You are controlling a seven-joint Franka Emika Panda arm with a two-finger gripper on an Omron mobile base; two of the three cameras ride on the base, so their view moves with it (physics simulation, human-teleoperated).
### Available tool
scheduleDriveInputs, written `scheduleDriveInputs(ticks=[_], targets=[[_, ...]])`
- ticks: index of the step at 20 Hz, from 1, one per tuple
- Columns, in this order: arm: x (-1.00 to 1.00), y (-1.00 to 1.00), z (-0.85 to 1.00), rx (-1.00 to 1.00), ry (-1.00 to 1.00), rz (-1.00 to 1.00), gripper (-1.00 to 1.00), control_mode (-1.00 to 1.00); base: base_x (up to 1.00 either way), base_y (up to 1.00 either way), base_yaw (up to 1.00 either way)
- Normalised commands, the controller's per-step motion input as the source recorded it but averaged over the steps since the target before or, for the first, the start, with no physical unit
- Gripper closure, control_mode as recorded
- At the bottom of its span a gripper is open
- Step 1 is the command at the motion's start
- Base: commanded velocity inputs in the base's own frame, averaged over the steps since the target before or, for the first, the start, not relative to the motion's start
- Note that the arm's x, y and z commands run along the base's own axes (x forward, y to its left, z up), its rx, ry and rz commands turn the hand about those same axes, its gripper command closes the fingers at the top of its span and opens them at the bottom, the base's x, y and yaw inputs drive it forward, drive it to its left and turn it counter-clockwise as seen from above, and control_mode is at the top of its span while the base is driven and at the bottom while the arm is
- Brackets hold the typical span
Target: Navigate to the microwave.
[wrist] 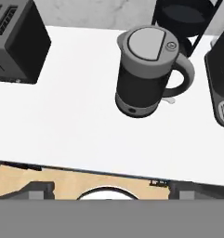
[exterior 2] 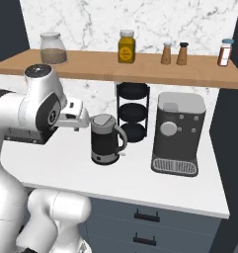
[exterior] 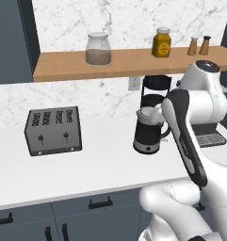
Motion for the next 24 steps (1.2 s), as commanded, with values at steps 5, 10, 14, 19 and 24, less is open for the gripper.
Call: scheduleDriveInputs(ticks=[5,10,14,19,24], targets=[[-0.97,0.00,0.17,0.00,-0.35,0.00,-1.00,-1.00,0.00,0.00,0.00],[-0.59,0.00,0.15,0.00,-0.25,0.00,-1.00,1.00,-0.40,-0.01,0.02],[0.00,0.00,0.00,0.00,0.00,0.00,-1.00,1.00,-0.99,-0.02,0.23],[0.00,0.00,0.00,0.00,0.00,0.00,-1.00,1.00,-0.24,0.14,0.56],[0.00,0.00,0.00,0.00,0.00,0.00,-1.00,1.00,0.00,0.07,0.88]])
